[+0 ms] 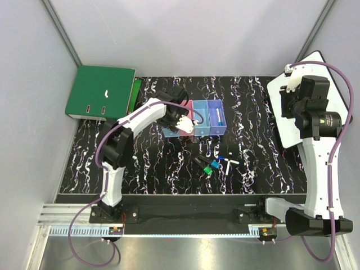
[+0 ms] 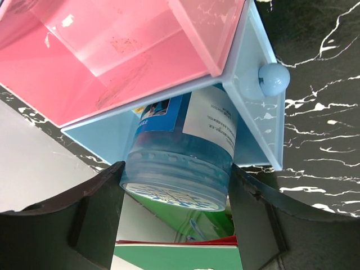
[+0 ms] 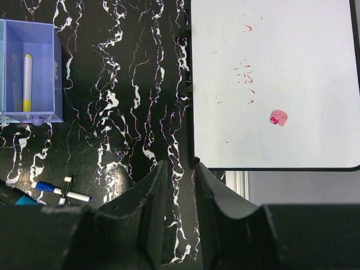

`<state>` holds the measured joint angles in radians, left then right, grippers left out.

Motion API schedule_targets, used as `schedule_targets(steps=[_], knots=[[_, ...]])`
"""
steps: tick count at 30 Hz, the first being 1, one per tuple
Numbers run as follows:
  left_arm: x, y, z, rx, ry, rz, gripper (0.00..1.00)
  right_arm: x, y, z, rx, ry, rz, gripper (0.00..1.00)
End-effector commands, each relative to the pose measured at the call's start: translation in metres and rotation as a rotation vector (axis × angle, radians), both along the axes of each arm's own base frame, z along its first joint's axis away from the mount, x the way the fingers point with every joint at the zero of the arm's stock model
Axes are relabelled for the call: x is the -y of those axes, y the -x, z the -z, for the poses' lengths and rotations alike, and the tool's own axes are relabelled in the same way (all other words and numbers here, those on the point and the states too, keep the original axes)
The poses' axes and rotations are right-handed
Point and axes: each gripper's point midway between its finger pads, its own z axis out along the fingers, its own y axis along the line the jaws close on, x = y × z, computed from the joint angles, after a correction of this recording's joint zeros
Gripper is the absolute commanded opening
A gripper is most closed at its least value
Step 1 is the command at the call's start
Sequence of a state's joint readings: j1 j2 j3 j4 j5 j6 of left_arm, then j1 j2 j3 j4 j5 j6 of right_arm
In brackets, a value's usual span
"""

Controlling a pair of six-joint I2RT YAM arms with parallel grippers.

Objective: Sort the stationery into containers
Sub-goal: Place the stationery in the storage box.

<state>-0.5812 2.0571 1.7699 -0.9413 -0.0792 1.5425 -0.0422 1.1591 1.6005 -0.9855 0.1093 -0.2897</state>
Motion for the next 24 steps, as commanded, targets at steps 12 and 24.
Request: schedule_targets(steps=[12,24], knots=[[0.006,-0.007,-0.01,0.028,0.051,-0.066,0.69,-0.004,0.001,-0.014,0.043,-0.023,-0.013,0.37],[0.007,-0.009,0.009,0.0,0.044,-0.114,0.8,-0.004,0.001,-0.017,0.048,-0.024,-0.017,0.38]])
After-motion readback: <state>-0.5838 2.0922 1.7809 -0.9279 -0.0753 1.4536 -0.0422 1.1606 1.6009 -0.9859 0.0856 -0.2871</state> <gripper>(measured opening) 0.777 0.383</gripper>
